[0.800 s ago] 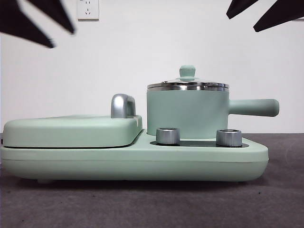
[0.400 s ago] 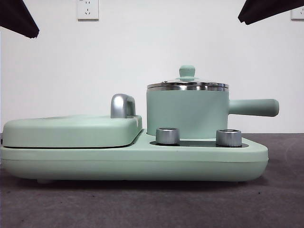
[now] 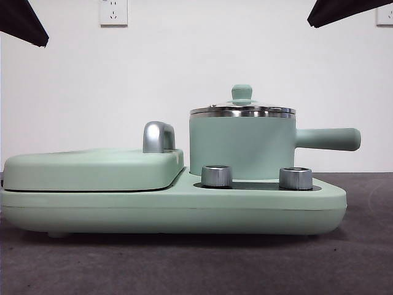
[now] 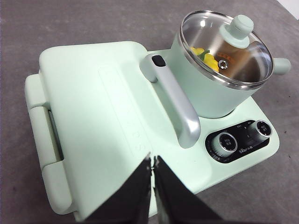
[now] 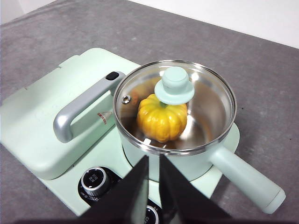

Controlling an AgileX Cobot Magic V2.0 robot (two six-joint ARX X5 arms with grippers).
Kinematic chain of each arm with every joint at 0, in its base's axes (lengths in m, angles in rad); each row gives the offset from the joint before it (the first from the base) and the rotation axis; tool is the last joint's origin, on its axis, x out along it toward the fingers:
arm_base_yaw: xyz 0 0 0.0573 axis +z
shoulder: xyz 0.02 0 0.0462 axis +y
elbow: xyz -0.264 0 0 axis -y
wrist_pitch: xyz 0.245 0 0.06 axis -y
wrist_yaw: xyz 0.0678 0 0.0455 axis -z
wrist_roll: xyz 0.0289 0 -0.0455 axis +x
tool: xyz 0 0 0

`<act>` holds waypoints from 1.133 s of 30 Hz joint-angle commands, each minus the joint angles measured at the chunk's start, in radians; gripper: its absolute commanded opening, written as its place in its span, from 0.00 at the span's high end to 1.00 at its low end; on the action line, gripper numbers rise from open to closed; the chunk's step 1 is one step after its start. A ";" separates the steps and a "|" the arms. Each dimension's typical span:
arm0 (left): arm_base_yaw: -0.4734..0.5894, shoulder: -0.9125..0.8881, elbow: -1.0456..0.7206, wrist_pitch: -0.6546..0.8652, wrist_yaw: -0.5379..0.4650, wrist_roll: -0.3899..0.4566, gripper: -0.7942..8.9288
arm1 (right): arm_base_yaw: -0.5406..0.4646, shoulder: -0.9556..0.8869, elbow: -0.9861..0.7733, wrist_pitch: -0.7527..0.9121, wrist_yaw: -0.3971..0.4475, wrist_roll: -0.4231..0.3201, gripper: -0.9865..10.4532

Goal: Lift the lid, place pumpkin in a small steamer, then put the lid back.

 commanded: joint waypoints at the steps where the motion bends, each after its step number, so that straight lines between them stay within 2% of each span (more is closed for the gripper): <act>1: 0.006 -0.010 0.011 -0.003 0.000 0.116 0.91 | 0.005 0.002 0.003 0.012 0.002 0.006 0.89; 4: 0.053 -0.054 -0.023 0.026 0.001 0.154 0.91 | 0.005 0.002 0.003 0.012 0.001 0.006 0.89; 17: 0.321 -0.401 -0.396 0.323 0.000 0.161 0.91 | 0.005 0.002 0.003 0.012 0.001 0.006 0.89; 26: 0.404 -0.590 -0.681 0.479 -0.007 0.156 0.91 | 0.005 0.002 0.003 0.012 0.001 0.006 0.89; 34: 0.442 -0.732 -0.800 0.496 -0.030 0.157 0.91 | 0.005 0.002 0.003 0.012 0.001 0.006 0.89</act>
